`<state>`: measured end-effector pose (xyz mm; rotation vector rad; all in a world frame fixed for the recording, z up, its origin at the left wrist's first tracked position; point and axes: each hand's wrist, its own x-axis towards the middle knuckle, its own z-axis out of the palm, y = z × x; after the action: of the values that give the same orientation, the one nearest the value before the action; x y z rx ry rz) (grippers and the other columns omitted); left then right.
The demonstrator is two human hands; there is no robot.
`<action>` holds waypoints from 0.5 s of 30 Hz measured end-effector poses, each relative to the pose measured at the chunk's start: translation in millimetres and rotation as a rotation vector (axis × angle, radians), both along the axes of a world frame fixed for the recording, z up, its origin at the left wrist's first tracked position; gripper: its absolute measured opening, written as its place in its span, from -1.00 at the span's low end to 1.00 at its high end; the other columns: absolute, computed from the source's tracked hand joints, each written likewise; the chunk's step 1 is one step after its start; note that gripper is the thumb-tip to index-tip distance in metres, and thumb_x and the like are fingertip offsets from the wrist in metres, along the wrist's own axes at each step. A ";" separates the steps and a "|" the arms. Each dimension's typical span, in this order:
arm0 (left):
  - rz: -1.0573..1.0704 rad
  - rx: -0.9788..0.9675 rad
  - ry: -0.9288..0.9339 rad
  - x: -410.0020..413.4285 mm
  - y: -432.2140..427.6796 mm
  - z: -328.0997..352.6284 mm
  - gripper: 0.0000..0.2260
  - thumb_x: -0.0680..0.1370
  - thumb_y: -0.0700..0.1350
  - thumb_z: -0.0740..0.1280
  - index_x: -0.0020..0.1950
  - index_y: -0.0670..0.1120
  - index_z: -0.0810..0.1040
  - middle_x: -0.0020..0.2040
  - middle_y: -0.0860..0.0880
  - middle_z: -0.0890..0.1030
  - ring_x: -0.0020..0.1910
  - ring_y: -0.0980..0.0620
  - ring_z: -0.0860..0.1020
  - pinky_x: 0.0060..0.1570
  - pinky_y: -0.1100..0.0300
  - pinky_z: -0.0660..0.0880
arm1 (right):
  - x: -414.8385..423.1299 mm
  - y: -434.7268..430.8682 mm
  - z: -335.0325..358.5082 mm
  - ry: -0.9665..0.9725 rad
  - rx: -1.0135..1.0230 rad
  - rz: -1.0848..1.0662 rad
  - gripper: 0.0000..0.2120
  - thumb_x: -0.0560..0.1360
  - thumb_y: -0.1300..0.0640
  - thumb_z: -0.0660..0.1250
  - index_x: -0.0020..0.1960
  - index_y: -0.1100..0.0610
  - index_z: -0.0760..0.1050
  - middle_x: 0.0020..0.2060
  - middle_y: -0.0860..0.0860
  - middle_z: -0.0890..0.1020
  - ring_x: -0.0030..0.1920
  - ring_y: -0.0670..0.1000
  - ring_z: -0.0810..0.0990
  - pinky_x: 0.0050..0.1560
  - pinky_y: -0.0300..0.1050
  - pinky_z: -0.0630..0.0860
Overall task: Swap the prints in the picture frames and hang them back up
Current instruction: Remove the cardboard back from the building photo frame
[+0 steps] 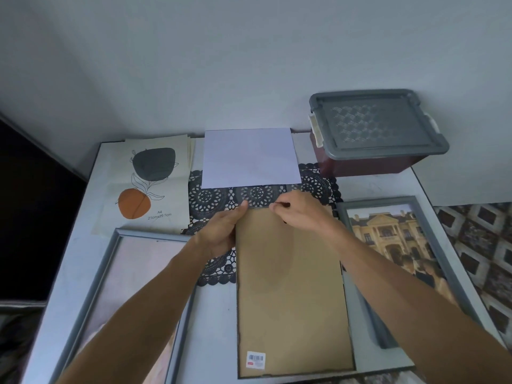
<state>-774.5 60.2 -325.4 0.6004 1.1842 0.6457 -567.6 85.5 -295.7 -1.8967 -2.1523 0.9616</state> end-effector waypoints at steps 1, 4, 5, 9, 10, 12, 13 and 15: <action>0.028 0.015 -0.003 3.9 -1.2 0.8 -0.56 0.59 0.10 0.31 0.18 -0.27 0.61 0.08 -0.21 0.67 -0.02 -0.08 0.66 0.01 0.00 0.63 | -0.7 2.9 1.4 0.027 -0.066 -0.039 -0.66 0.54 -0.09 0.27 -0.30 0.10 0.51 -0.38 -0.06 0.61 -0.23 0.04 0.61 -0.10 -0.05 0.49; 0.082 0.038 0.022 14.5 -1.5 3.7 -0.60 0.58 0.15 0.31 0.02 -0.19 0.65 -0.06 -0.16 0.70 -0.15 -0.05 0.69 -0.18 0.08 0.64 | -3.0 10.3 6.6 0.168 -0.233 -0.195 -0.61 0.50 -0.07 0.34 0.07 0.26 0.61 0.02 0.16 0.67 0.06 0.15 0.63 0.18 0.03 0.50; 0.101 0.048 0.052 16.1 -0.4 2.9 -0.60 0.57 0.18 0.31 -0.02 -0.17 0.65 -0.08 -0.14 0.71 -0.17 -0.04 0.69 -0.19 0.10 0.63 | -3.0 11.8 7.6 0.218 -0.289 -0.259 -0.56 0.50 -0.05 0.38 0.17 0.29 0.58 0.14 0.20 0.63 0.13 0.16 0.61 0.21 0.02 0.48; 0.135 0.095 0.174 18.9 1.9 -2.2 -0.60 0.50 0.25 0.37 -0.07 -0.10 0.65 -0.09 -0.11 0.71 -0.14 -0.03 0.67 -0.09 0.09 0.62 | -1.5 18.2 4.4 0.283 -0.426 -0.376 -0.53 0.48 -0.02 0.44 0.29 0.20 0.51 0.40 0.10 0.46 0.34 0.08 0.44 0.15 -0.10 0.30; 0.147 0.098 0.187 19.3 1.8 -3.6 -0.61 0.49 0.25 0.38 -0.08 -0.09 0.65 -0.11 -0.10 0.71 -0.14 -0.03 0.67 -0.05 0.08 0.62 | -1.2 19.7 3.6 0.287 -0.449 -0.391 -0.48 0.47 -0.02 0.44 0.34 0.19 0.46 0.43 0.10 0.42 0.39 0.10 0.40 0.17 -0.09 0.29; 0.158 0.116 0.201 19.6 1.9 -5.2 -0.64 0.51 0.22 0.38 -0.12 -0.09 0.63 -0.18 -0.07 0.69 -0.19 -0.01 0.65 -0.04 0.06 0.60 | -1.9 21.5 2.2 0.295 -0.499 -0.414 -0.37 0.45 -0.01 0.46 0.43 0.19 0.38 0.47 0.10 0.36 0.43 0.12 0.34 0.28 -0.03 0.30; 0.152 0.135 0.207 19.5 2.1 -6.9 -0.65 0.52 0.21 0.37 -0.15 -0.08 0.60 -0.22 -0.07 0.66 -0.21 -0.01 0.63 -0.06 0.06 0.59 | -2.2 22.3 0.9 0.301 -0.520 -0.427 -0.33 0.43 -0.01 0.47 0.45 0.18 0.36 0.47 0.10 0.36 0.42 0.12 0.35 0.34 -0.01 0.30; 0.127 0.180 0.204 19.0 0.9 -9.8 -0.63 0.52 0.23 0.36 -0.25 -0.06 0.52 -0.29 -0.05 0.58 -0.26 -0.03 0.57 -0.14 0.07 0.56 | -2.6 24.0 -0.9 0.317 -0.554 -0.448 -0.29 0.40 -0.01 0.50 0.46 0.16 0.34 0.44 0.09 0.38 0.38 0.12 0.39 0.38 0.03 0.35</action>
<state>-755.5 61.1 -335.2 0.7608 1.3714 0.8194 -570.2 109.6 -296.6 -2.1158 -1.2846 1.7199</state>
